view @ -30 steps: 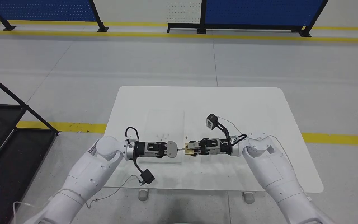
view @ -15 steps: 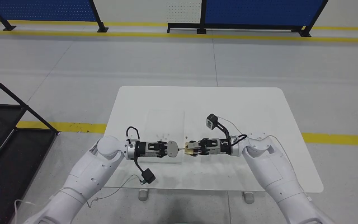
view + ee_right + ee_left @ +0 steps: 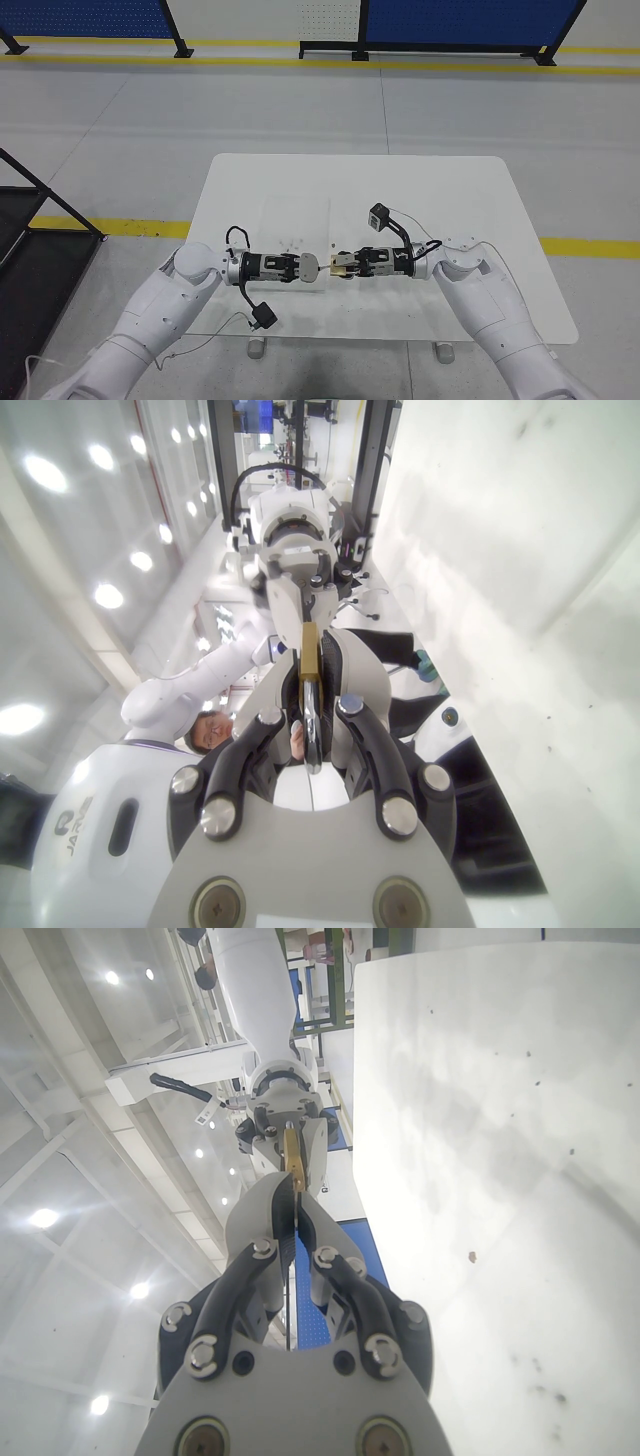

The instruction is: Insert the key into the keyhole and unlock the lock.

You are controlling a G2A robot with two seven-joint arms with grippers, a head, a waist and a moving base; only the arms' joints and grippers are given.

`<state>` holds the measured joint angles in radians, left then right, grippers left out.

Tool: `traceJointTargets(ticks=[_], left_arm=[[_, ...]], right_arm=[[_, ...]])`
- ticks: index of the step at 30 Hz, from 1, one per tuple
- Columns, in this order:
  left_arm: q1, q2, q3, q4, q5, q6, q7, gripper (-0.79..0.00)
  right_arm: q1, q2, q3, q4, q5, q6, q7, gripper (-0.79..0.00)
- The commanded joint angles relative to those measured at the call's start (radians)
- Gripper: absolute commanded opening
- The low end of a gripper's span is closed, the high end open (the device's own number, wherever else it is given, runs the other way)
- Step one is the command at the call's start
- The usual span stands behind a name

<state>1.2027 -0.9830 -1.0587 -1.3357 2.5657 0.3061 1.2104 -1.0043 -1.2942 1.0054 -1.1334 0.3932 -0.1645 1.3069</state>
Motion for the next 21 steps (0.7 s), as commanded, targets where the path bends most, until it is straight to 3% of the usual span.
traceJointTargets(ticks=[1, 21], left_arm=[[-0.002, 0.0, 0.003, 0.002, 0.001, 0.001, 0.0, -0.785], [-0.044, -0.011, 0.05, 0.039, -0.014, 0.01, -0.003, -0.785]], right_arm=[[0.0, 0.0, 0.0, 0.0, 0.0, 0.0, 0.0, -0.785], [0.0, 0.0, 0.0, 0.0, 0.0, 0.0, 0.0, -0.785]])
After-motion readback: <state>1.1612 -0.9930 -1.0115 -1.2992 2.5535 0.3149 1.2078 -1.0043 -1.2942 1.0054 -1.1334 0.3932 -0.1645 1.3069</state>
